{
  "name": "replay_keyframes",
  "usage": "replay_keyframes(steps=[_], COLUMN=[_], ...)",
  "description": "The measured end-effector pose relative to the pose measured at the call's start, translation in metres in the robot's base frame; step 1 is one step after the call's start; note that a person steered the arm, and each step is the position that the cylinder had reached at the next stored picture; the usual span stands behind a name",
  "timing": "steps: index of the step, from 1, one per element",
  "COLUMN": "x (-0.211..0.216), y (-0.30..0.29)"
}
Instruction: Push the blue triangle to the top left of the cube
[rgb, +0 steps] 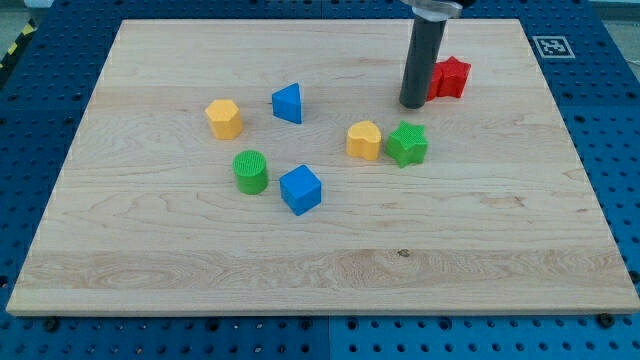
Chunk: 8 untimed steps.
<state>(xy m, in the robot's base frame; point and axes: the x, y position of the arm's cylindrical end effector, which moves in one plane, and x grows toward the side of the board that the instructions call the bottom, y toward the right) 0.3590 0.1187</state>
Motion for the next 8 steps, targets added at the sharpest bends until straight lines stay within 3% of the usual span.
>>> replay_keyframes(steps=[2,6,8], x=[-0.002,-0.033,-0.009], y=[0.007,-0.144,-0.146])
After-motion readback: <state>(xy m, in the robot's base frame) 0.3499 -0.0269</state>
